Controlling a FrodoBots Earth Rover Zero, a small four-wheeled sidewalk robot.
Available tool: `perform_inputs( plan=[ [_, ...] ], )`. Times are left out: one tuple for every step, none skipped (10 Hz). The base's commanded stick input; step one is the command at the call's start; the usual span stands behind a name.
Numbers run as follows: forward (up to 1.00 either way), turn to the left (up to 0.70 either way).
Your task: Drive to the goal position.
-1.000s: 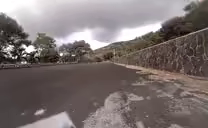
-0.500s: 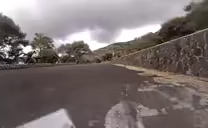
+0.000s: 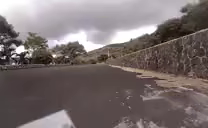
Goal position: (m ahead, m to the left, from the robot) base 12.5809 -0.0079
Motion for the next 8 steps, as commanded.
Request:
perform_inputs(
  plan=[
    [1.00,-0.26],
    [1.00,-0.27],
    [1.00,-0.31],
    [1.00,-0.17],
    [1.00,-0.01],
    [1.00,-0.05],
    [1.00,-0.08],
    [1.00,-0.03]
  ],
)
